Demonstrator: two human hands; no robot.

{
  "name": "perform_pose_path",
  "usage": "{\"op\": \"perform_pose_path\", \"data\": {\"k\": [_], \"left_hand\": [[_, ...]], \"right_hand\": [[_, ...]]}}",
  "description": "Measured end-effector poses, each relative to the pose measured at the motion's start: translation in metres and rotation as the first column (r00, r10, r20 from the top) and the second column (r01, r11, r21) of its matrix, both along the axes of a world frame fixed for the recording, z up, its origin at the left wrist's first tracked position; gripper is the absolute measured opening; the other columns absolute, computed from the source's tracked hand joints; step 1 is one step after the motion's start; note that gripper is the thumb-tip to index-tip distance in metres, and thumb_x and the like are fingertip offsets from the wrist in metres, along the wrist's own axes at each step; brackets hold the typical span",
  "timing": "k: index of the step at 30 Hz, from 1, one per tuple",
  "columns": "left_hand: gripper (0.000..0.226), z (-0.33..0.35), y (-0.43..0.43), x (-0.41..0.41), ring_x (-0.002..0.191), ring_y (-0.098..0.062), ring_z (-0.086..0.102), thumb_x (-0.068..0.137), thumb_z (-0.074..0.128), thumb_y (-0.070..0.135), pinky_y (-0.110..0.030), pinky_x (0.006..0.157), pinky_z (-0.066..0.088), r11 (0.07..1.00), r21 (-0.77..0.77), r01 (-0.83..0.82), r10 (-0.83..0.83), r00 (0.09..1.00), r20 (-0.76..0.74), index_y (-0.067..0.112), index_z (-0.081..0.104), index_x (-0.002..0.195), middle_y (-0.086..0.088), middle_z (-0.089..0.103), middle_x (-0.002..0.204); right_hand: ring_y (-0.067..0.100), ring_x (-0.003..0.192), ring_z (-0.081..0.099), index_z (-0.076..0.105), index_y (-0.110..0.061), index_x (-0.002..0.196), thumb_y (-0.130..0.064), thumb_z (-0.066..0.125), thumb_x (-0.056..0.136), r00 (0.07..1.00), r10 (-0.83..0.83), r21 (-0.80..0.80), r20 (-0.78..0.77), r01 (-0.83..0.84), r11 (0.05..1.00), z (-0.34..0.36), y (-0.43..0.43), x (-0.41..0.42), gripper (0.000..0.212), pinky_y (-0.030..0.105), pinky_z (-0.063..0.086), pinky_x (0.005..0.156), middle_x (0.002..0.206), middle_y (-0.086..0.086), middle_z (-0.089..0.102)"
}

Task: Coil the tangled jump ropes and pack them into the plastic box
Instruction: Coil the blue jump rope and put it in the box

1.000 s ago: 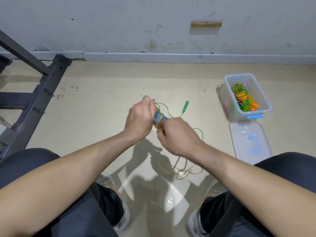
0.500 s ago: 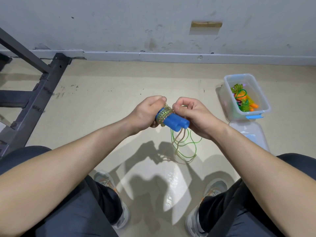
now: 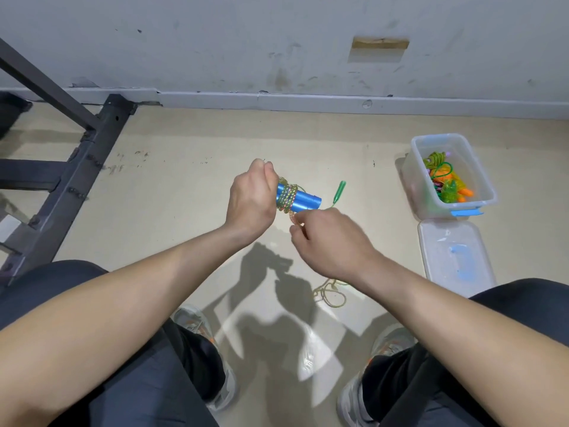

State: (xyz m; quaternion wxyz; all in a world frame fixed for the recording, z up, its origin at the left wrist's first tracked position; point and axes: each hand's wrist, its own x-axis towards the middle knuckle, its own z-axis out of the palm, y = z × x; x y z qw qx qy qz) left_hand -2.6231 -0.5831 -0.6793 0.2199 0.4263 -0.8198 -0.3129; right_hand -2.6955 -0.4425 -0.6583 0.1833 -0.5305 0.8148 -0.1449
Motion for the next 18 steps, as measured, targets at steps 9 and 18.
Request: {"op": "perform_pose_path", "data": {"k": [9,18], "left_hand": [[0.035,-0.005,0.012,0.001,0.061,-0.03,0.041,0.106,0.035,0.027,-0.042,0.058,0.032,0.953,0.023,0.301,-0.302,0.949,0.088,0.016,0.031,0.073,-0.006,0.044,0.06],[0.04,0.005,0.008,-0.001,0.044,-0.015,0.036,0.109,0.035,0.025,-0.024,0.045,0.029,0.775,0.546,0.319,-0.21,0.944,-0.254,0.017,0.038,0.07,0.004,0.042,0.054]], "right_hand": [[0.011,0.065,0.057,0.063,-0.024,0.075,-0.041,0.077,0.078,0.998,0.058,-0.162,0.016,-0.054,0.985,0.019,0.0,-0.043,0.022,0.03,0.042,0.059,0.068,-0.011,0.065],[0.011,0.054,0.046,0.058,-0.017,0.077,-0.037,0.062,0.095,0.173,-0.021,-0.052,0.985,0.409,0.911,-0.029,-0.004,-0.047,0.028,0.023,0.039,0.054,0.064,-0.002,0.056]]}}
